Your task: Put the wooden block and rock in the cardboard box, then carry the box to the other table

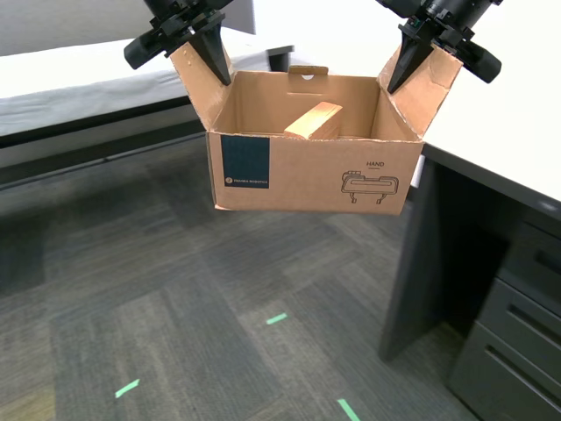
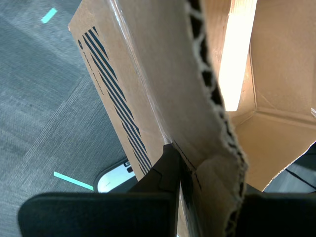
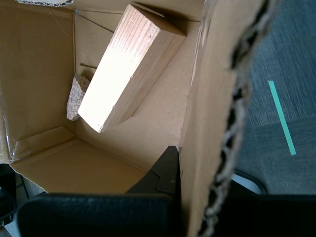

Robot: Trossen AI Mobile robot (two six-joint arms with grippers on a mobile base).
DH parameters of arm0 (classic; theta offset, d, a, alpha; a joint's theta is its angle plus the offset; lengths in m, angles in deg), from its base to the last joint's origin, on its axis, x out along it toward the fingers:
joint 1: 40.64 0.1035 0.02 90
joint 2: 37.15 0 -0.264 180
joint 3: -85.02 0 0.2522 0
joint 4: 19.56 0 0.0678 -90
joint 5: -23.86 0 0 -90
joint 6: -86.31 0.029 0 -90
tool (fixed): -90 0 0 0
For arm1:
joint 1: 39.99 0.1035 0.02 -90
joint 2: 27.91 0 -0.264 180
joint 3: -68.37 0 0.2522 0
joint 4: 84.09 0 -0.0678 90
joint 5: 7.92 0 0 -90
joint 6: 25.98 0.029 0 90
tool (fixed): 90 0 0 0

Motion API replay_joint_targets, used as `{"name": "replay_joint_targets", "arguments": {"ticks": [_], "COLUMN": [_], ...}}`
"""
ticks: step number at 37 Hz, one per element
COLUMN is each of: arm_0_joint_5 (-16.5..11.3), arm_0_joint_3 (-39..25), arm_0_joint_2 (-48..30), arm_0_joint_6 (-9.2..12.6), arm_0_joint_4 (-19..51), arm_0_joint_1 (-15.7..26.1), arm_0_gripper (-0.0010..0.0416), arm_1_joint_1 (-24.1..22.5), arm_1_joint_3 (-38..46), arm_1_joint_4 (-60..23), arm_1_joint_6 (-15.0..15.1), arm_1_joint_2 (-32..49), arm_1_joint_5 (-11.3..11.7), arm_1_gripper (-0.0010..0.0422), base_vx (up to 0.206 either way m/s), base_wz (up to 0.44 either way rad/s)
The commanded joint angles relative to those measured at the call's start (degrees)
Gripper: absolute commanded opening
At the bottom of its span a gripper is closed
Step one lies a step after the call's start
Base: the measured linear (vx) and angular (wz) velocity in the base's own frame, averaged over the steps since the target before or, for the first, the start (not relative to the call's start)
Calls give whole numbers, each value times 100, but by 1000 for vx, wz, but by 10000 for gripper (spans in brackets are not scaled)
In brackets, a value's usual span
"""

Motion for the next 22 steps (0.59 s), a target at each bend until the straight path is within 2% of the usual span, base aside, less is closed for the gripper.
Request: {"name": "replay_joint_targets", "arguments": {"ticks": [1, 13, 22], "arm_0_joint_5": [-195, -184, -68], "arm_0_joint_3": [-7, -7, -7], "arm_0_joint_2": [4, 4, 4], "arm_0_joint_6": [-15, 44, 127], "arm_0_joint_4": [-17, 26, 44], "arm_0_joint_1": [28, 28, 28], "arm_0_gripper": [-1, -1, -1], "arm_1_joint_1": [-28, -46, -46], "arm_1_joint_3": [9, -138, -356], "arm_1_joint_4": [-9, -24, 13], "arm_1_joint_6": [2, 439, 476], "arm_1_joint_2": [-11, -9, -11], "arm_1_joint_5": [-225, -225, -225], "arm_1_gripper": [-1, -1, -1], "base_vx": [155, 172, 170], "base_wz": [194, 138, 38]}}
